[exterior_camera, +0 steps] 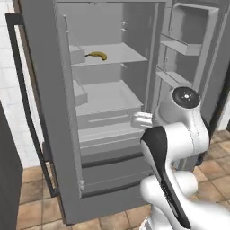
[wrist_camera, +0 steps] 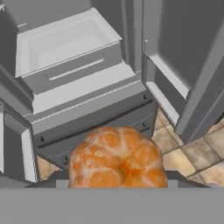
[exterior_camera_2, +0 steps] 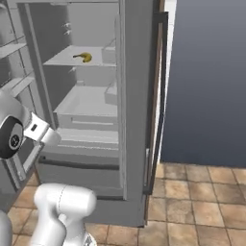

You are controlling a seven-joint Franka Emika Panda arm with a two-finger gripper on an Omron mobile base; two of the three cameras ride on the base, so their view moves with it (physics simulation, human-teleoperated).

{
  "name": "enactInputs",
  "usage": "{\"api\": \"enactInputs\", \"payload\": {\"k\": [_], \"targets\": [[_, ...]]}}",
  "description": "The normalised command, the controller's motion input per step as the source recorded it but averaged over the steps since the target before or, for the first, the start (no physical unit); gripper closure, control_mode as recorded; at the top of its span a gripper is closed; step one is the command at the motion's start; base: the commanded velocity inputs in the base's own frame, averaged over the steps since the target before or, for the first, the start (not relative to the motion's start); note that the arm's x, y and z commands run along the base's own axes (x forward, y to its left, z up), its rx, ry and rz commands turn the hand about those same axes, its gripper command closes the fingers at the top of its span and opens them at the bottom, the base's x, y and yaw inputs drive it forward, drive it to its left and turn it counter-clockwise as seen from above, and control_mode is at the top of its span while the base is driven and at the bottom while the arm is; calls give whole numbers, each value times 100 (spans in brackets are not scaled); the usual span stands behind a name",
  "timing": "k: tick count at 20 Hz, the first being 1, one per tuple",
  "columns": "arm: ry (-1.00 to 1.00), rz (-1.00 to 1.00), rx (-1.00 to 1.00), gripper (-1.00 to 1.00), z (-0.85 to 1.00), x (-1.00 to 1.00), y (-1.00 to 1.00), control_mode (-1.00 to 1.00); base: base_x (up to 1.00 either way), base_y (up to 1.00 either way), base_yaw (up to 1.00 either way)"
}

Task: Pick the banana and tangerine from the fridge and place them inside the tupperware on the counter.

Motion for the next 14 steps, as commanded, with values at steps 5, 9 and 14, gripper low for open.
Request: {"api": "enactInputs", "payload": {"k": [5, 9, 14], "targets": [[0, 0, 0, 100, 0, 0, 0, 100, -82, 18, -59], [0, 0, 0, 100, 0, 0, 0, 100, -76, 25, -88], [0, 0, 0, 100, 0, 0, 0, 100, -82, 26, -100]]}}
